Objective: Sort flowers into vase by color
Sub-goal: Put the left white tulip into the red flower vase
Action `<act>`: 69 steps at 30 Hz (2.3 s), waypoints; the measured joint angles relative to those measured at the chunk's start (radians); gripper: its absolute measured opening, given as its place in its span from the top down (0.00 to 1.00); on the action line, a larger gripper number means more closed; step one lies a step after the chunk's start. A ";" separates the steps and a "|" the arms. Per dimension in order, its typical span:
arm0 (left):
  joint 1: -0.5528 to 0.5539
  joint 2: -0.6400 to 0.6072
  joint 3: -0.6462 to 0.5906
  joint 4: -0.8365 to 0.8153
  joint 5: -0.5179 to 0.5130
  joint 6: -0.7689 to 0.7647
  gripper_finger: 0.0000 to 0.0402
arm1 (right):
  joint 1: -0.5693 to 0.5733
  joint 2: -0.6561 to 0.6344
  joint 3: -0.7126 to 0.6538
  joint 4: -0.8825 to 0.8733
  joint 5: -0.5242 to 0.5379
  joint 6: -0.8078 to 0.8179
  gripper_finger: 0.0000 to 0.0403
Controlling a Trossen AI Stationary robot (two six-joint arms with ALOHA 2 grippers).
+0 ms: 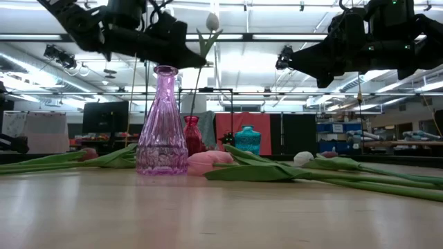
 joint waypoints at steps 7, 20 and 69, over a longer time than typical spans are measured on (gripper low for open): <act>0.000 0.000 -0.102 0.108 -0.001 -0.085 0.91 | 0.000 0.000 0.000 0.017 0.004 -0.004 0.62; -0.016 -0.205 -0.080 -0.424 -0.031 -0.138 0.49 | -0.001 0.000 0.000 0.007 0.004 -0.006 0.62; -0.531 0.214 0.132 -1.353 -0.005 -1.128 0.83 | -0.002 0.000 0.000 0.009 0.053 -0.070 0.62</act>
